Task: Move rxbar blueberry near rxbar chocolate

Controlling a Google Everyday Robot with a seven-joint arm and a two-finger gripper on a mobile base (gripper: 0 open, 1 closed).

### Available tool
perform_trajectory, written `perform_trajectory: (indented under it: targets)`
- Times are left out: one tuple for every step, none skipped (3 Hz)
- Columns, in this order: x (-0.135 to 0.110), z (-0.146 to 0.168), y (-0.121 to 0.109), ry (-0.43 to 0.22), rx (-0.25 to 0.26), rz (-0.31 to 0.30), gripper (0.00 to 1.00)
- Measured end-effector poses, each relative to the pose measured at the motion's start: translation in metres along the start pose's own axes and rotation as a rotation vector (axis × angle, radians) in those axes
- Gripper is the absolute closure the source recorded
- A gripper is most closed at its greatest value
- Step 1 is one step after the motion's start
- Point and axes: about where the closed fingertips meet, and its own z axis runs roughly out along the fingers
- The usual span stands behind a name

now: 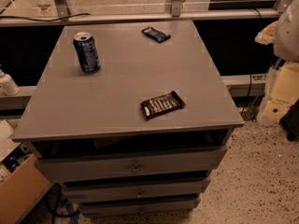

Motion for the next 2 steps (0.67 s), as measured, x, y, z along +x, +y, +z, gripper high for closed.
perform_trajectory:
  targets:
    - [0.000,0.000,0.000,0.000,0.000,0.000,0.00]
    - [-0.007,0.009,-0.014,-0.033,0.016,-0.021,0.00]
